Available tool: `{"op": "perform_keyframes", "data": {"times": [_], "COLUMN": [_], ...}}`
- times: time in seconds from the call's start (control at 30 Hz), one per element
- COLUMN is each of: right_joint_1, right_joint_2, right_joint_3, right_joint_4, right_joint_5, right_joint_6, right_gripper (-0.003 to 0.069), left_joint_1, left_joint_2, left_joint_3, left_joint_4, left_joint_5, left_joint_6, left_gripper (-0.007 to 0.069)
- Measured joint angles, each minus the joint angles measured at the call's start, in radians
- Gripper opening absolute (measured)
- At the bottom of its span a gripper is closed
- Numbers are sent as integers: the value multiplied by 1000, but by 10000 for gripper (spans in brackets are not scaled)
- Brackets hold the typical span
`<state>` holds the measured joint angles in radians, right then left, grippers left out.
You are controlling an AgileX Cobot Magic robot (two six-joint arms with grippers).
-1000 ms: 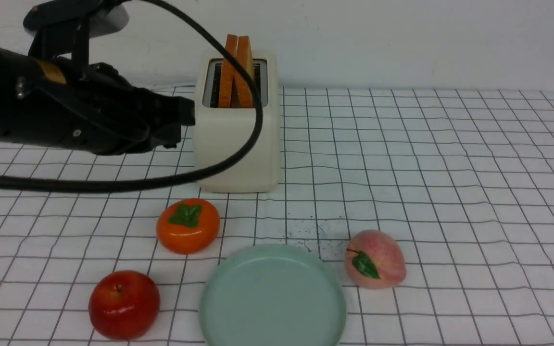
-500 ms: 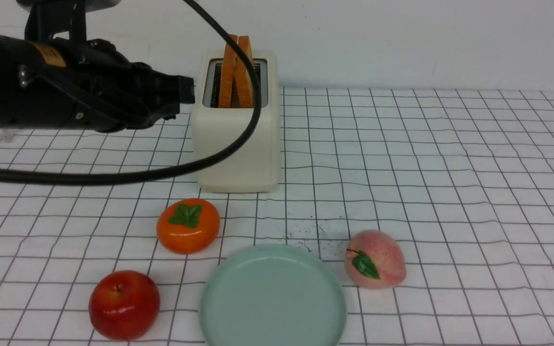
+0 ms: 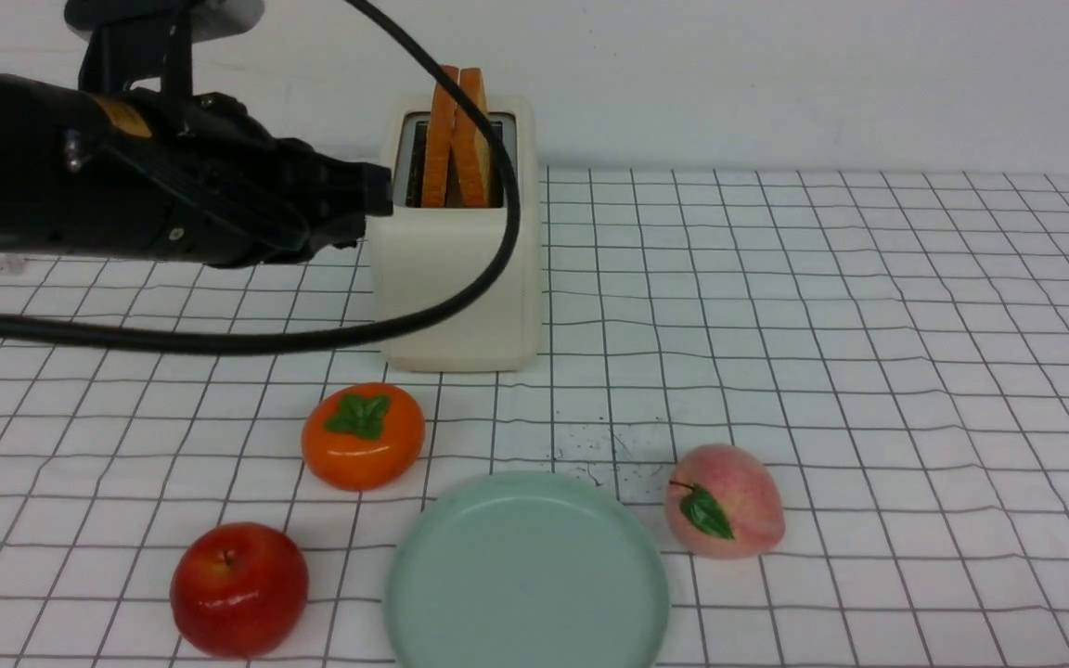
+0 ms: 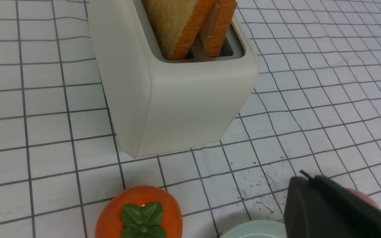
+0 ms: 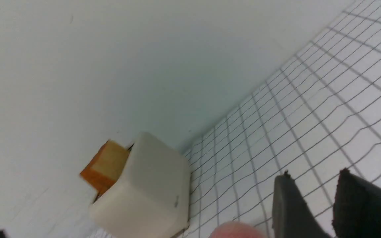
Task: Take toasted bread from bread machine on white checkered table place on plate.
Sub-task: 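Reach for a toast slice standing in the toaster with the left gripper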
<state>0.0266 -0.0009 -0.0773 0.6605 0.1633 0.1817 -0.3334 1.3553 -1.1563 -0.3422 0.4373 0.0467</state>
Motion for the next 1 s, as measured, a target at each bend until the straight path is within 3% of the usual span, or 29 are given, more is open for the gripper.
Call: {"op": "perform_keyframes", "data": {"times": [0.17,0.33,0.37,0.5,0.8,1.0], "right_joint_1": [26,28,28,28,28,28], "right_joint_2": [149,298,341,377,378,378], "right_joint_3": [-290,-521,-590,-667,-686,-686], "right_joint_4": [-62,-76,-75,-60,-46,-46], "right_joint_5": [328,583,648,699,698,678], "right_joint_6": [-193,-352,-388,-428,-435,-435], "right_gripper": [69,11,6,6,10,16], "left_joint_1": [0,0,0,0,0,0], "left_joint_2": [131,295,353,487,631,633], "left_joint_3": [-133,-281,-337,-475,-637,-640], "left_joint_4": [4,40,67,141,415,470], "left_joint_5": [47,57,59,59,88,30], "left_joint_6": [23,31,31,-5,-168,-214], "left_gripper": [33,197,276,381,374,360]}}
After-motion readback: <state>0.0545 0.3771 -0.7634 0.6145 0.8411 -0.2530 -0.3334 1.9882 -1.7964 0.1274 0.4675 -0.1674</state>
